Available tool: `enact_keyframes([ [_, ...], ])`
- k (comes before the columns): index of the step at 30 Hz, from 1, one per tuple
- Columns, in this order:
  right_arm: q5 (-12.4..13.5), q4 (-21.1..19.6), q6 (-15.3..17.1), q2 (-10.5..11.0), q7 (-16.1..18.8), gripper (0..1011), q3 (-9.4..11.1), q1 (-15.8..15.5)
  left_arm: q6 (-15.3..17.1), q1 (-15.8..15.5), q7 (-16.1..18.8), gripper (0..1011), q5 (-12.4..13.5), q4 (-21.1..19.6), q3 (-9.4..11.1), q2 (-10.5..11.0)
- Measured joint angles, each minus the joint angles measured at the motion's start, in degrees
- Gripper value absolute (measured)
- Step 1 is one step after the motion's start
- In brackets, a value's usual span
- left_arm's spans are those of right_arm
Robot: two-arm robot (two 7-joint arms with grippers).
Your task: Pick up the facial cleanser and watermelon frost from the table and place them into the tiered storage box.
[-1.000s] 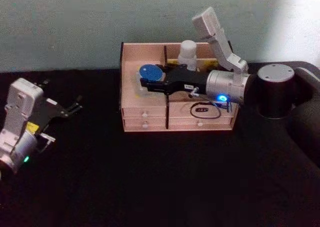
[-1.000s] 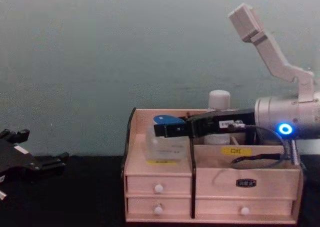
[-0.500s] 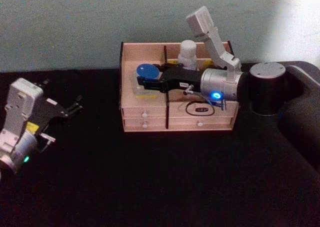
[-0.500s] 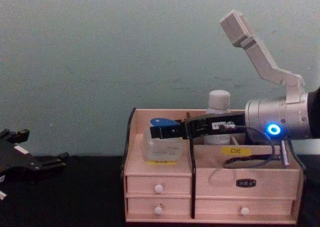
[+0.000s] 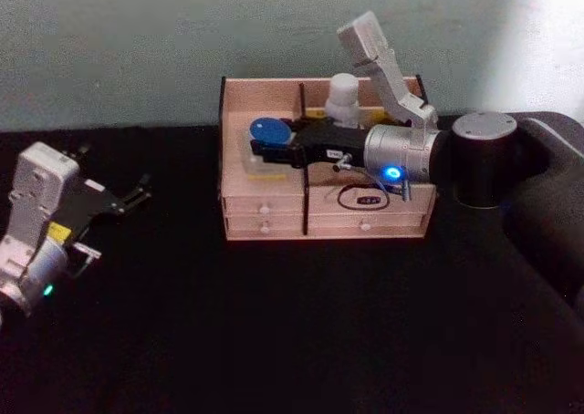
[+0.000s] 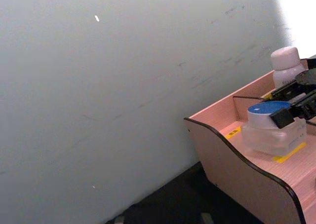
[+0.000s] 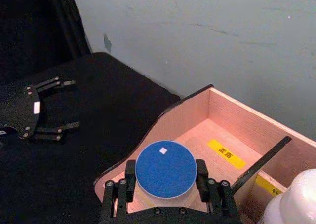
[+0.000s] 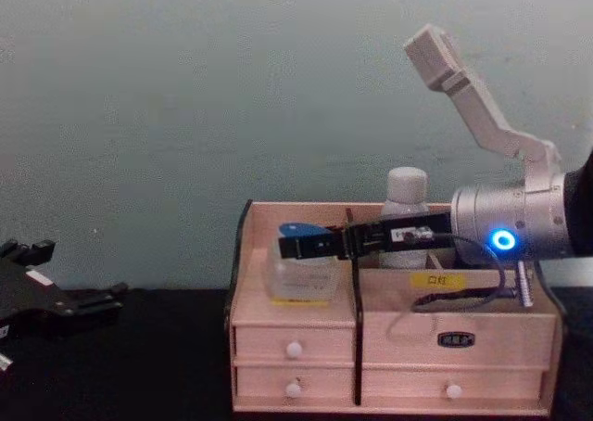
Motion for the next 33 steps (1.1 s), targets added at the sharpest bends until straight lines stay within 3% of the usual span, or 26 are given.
enact_keyframes([
  [14, 0.03, -0.14, 0.00, 0.07, -0.01, 728, -0.09, 0.00, 0.00, 0.00, 0.00, 1001, 0.00, 0.00, 0.00, 0.00],
  [19, 0.05, -0.18, -0.03, 0.08, -0.02, 828, -0.12, -0.01, 0.00, 0.00, 0.00, 1001, 0.00, 0.00, 0.00, 0.00],
  [24, 0.05, -0.20, -0.04, 0.10, -0.02, 990, -0.13, -0.03, 0.00, 0.00, 0.00, 1001, 0.00, 0.00, 0.00, 0.00],
  [33, 0.05, -0.25, -0.03, 0.13, -0.02, 1002, -0.13, -0.07, 0.00, 0.00, 0.00, 1001, 0.00, 0.00, 0.00, 0.00],
])
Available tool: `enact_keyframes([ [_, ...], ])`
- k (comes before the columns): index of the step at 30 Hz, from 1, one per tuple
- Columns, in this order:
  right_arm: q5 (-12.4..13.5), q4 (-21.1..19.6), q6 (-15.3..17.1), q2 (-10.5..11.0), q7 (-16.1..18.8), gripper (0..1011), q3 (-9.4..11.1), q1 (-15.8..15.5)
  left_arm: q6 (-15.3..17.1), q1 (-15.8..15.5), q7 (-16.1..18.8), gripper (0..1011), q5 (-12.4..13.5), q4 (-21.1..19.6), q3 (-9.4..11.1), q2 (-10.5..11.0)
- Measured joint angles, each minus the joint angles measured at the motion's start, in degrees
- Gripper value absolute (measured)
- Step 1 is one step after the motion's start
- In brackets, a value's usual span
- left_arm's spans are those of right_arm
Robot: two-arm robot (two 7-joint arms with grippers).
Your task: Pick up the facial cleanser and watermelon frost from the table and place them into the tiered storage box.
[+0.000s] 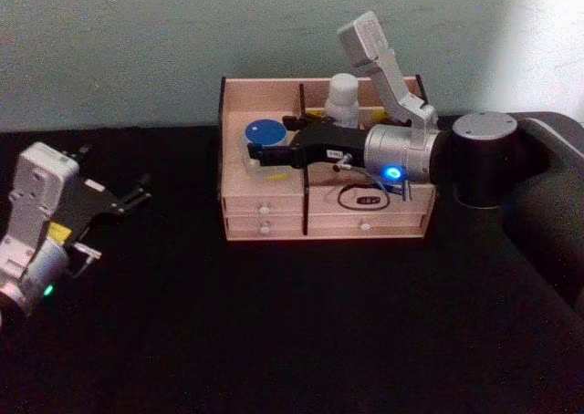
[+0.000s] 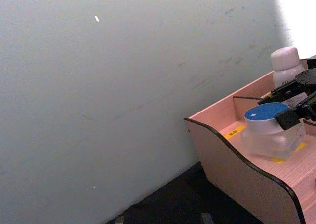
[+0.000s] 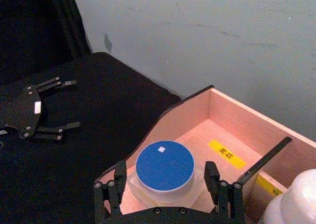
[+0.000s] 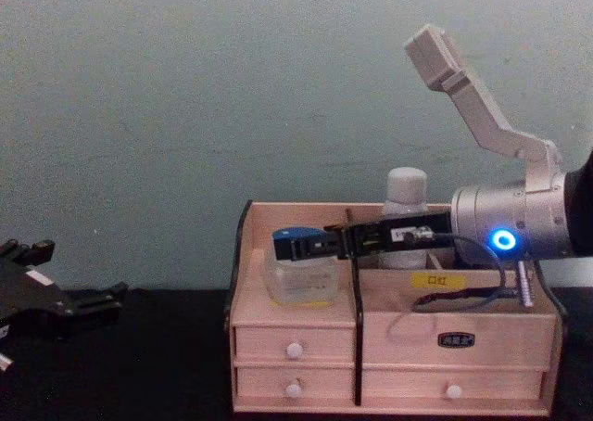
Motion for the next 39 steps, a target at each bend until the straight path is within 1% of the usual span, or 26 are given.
enact_keyframes([
  [1, -0.02, -0.14, 0.00, 0.05, -0.02, 1002, 0.00, -0.06, 0.00, 0.00, 0.00, 1001, 0.00, 0.00, 0.00, 0.00],
  [7, -0.26, -5.99, -0.39, 2.27, -0.61, 1003, 0.50, -2.57, 0.00, 0.00, 0.00, 1001, 0.00, 0.00, 0.00, 0.00],
  [8, -0.23, -8.07, -0.33, 3.13, -0.71, 1002, 0.72, -3.52, 0.00, 0.00, 0.00, 1001, 0.00, 0.00, 0.00, 0.00],
  [10, -0.09, -10.29, -0.19, 4.14, -0.81, 1003, 0.96, -4.50, 0.00, 0.00, 0.00, 1001, 0.00, 0.00, 0.00, 0.00],
  [12, 0.36, -13.31, 0.02, 5.70, -0.82, 1003, 1.32, -5.92, 0.00, 0.00, 0.00, 1001, 0.00, 0.00, 0.00, 0.00],
  [13, 0.84, -15.65, 0.33, 6.97, -0.68, 1002, 1.60, -7.03, 0.00, 0.00, 0.00, 1001, 0.00, 0.00, 0.00, 0.00],
  [17, 2.27, -20.43, 1.06, 10.08, -0.01, 1002, 2.34, -9.57, 0.00, 0.00, 0.00, 1001, 0.00, 0.00, 0.00, 0.00],
  [18, 3.15, -22.49, 1.50, 11.67, 0.46, 1002, 2.74, -10.78, 0.00, 0.00, 0.00, 1001, 0.00, 0.00, 0.00, 0.00],
  [19, 3.60, -23.34, 1.70, 12.48, 0.72, 1003, 2.93, -11.40, 0.00, -0.01, 0.00, 1001, 0.00, 0.00, 0.00, 0.00],
  [20, 4.51, -25.13, 1.97, 14.01, 1.30, 1002, 3.41, -12.55, 0.00, 0.00, 0.00, 1001, 0.00, 0.00, 0.00, 0.00],
  [21, 4.51, -25.13, 1.97, 14.01, 1.30, 1002, 3.41, -12.55, 0.00, 0.00, 0.00, 1001, 0.00, 0.00, 0.00, 0.00],
  [22, 5.40, -26.80, 2.16, 15.64, 1.81, 1002, 3.91, -13.84, 0.00, 0.00, 0.00, 1001, 0.00, 0.00, 0.00, 0.00],
  [23, 5.78, -27.44, 2.22, 16.30, 1.99, 1003, 4.09, -14.38, 0.00, 0.00, 0.00, 1001, 0.00, 0.00, 0.00, 0.00],
  [24, 6.62, -29.02, 2.34, 18.05, 2.29, 1003, 4.65, -15.88, 0.00, 0.00, 0.00, 1001, 0.00, 0.00, 0.00, 0.00],
  [26, 7.44, -30.41, 2.46, 19.66, 2.38, 1002, 5.19, -17.22, 0.00, 0.00, 0.00, 1001, 0.00, 0.00, 0.00, 0.00],
  [27, 8.38, -31.67, 2.53, 21.20, 2.29, 1003, 5.98, -18.79, 0.00, 0.00, 0.00, 1001, 0.00, 0.00, 0.00, 0.00],
  [28, 8.88, -32.19, 2.54, 21.88, 2.09, 1003, 6.44, -19.55, 0.00, 0.00, 0.00, 1001, 0.00, 0.00, 0.00, 0.00],
  [30, 9.90, -33.30, 2.55, 23.15, 1.36, 1002, 7.45, -21.20, 0.00, 0.00, 0.00, 1001, 0.00, 0.00, 0.00, 0.00],
  [31, 10.93, -34.17, 2.52, 24.18, 0.32, 1002, 8.47, -22.77, 0.00, 0.00, 0.00, 1001, 0.00, 0.00, 0.00, 0.00],
  [33, 12.05, -35.26, 2.40, 25.36, -1.18, 1003, 9.94, -24.80, 0.00, 0.00, 0.00, 1001, 0.00, 0.00, 0.00, 0.00],
  [34, 12.93, -36.28, 2.11, 26.26, -3.36, 1003, 11.37, -26.84, 0.00, 0.00, 0.00, 1001, 0.00, 0.00, 0.00, 0.00],
  [36, 13.69, -37.22, 1.77, 27.08, -5.80, 1003, 12.84, -28.68, 0.00, 0.00, 0.00, 1001, 0.00, 0.00, 0.00, 0.00],
  [37, 14.47, -37.95, 1.52, 27.67, -8.08, 1003, 14.36, -30.42, 0.00, 0.00, 0.00, 1001, 0.00, 0.00, 0.00, 0.00],
  [39, 14.90, -38.51, 0.92, 28.03, -10.77, 1003, 15.97, -32.12, 0.00, 0.00, 0.00, 1001, 0.00, 0.00, 0.00, 0.00],
])
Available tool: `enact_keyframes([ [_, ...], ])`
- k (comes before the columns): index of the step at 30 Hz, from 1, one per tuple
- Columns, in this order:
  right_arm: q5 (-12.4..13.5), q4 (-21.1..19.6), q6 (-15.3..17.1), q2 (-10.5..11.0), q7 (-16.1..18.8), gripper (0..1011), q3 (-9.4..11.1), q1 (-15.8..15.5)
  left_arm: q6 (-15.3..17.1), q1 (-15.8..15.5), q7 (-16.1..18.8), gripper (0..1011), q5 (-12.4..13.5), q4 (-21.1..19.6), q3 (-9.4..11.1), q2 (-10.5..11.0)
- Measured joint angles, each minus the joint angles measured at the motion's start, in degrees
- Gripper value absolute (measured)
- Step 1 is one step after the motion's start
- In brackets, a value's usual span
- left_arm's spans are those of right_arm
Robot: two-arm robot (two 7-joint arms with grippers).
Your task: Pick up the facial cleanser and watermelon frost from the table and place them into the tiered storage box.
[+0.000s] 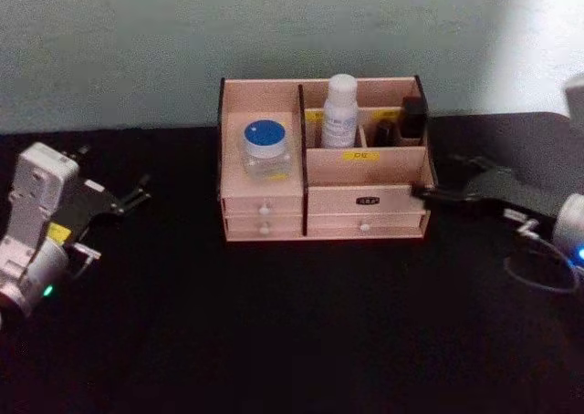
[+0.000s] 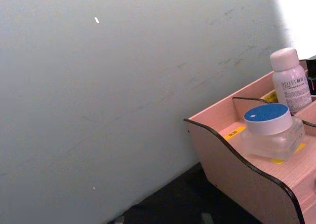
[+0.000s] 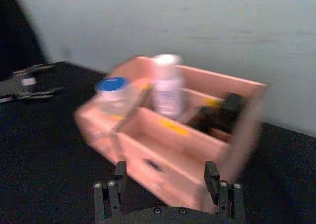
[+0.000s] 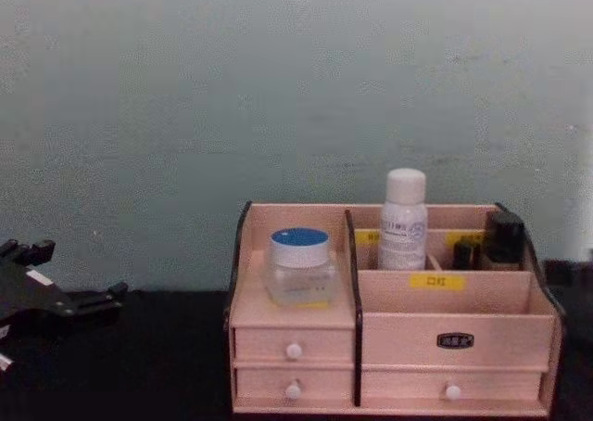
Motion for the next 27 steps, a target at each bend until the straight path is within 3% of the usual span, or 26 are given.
enact_keyframes([
  [1, 0.03, -0.22, -0.30, 0.10, -1.13, 1002, 0.52, -0.65, 0.00, 0.00, 0.00, 1001, 0.00, 0.00, 0.00, 0.00],
  [3, -0.48, -1.25, -2.03, 0.06, -6.79, 1003, 3.48, -3.54, 0.00, 0.00, 0.00, 1001, 0.00, 0.00, 0.00, 0.00],
  [4, -0.48, -1.25, -2.03, 0.06, -6.79, 1002, 3.48, -3.54, 0.00, 0.00, 0.00, 1001, 0.00, 0.00, 0.00, 0.00],
  [7, -3.45, -1.62, -3.38, -0.91, -13.33, 1003, 5.56, -5.56, 0.00, 0.00, 0.00, 1001, 0.00, 0.00, 0.00, 0.00],
  [9, -5.01, -1.59, -3.49, -1.36, -15.76, 1002, 5.69, -5.83, 0.00, 0.00, 0.00, 1001, 0.00, 0.00, 0.00, 0.00],
  [13, -11.96, -0.06, -3.97, -3.19, -22.87, 1003, 4.18, -5.65, 0.00, 0.00, 0.00, 1001, 0.00, 0.00, 0.00, 0.00],
  [20, -17.51, 5.28, -5.00, -7.28, -27.33, 1003, 1.87, -3.95, 0.00, 0.00, 0.00, 1001, 0.00, 0.00, 0.00, 0.00],
  [27, -19.22, 8.19, -5.57, -9.46, -28.01, 1003, 1.55, -2.81, 0.00, 0.00, 0.00, 1001, 0.00, 0.00, 0.00, 0.00],
])
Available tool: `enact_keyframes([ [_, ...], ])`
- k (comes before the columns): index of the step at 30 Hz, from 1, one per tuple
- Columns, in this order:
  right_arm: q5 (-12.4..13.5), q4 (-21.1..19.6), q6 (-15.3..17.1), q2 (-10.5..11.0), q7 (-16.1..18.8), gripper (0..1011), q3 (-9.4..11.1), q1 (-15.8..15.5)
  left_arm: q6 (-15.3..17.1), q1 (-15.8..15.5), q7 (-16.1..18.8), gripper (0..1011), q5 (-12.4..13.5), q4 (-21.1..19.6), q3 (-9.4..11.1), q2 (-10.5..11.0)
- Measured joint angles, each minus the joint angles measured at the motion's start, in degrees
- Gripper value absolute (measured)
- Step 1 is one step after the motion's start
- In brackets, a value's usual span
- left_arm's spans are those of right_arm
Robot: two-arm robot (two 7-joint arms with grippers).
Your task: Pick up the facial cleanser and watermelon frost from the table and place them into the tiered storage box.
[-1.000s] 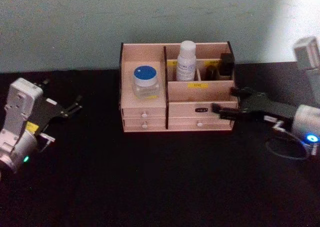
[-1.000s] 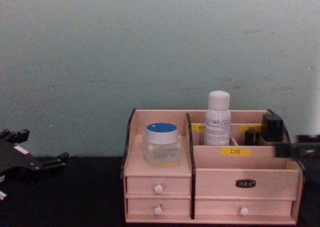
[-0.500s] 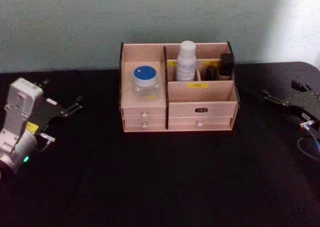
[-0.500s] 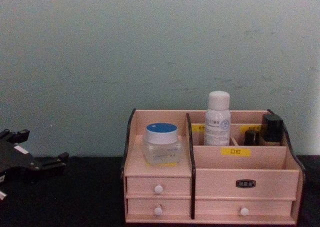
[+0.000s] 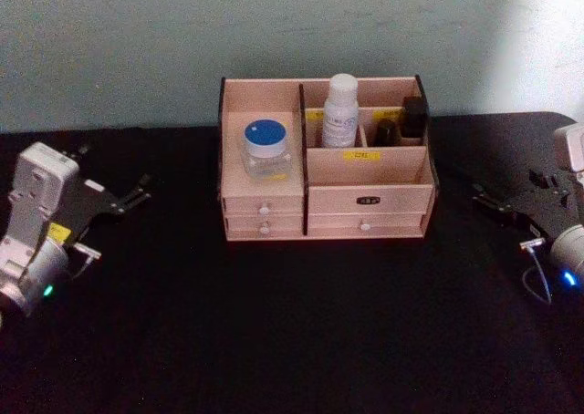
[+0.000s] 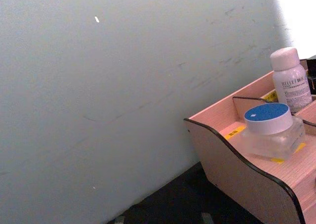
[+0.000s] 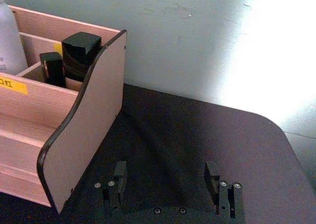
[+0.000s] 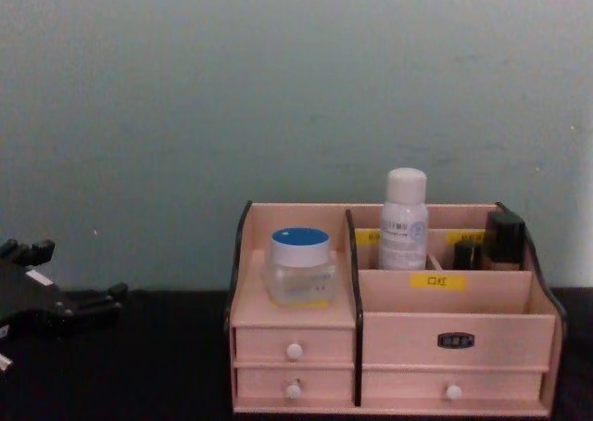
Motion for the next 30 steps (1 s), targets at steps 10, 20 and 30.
enact_keyframes([
  [10, 0.10, -0.27, 0.04, 0.28, 0.14, 1002, -0.01, -0.05, 0.00, 0.00, 0.00, 1001, 0.00, 0.00, 0.00, 0.00],
  [20, 0.26, -0.45, 0.09, 0.42, 0.30, 1003, -0.06, -0.09, 0.00, 0.00, 0.00, 1001, 0.00, 0.00, 0.00, 0.00],
  [30, 0.36, -0.52, 0.14, 0.47, 0.35, 1003, -0.07, -0.12, 0.00, 0.00, 0.00, 1001, 0.00, 0.00, 0.00, 0.00],
])
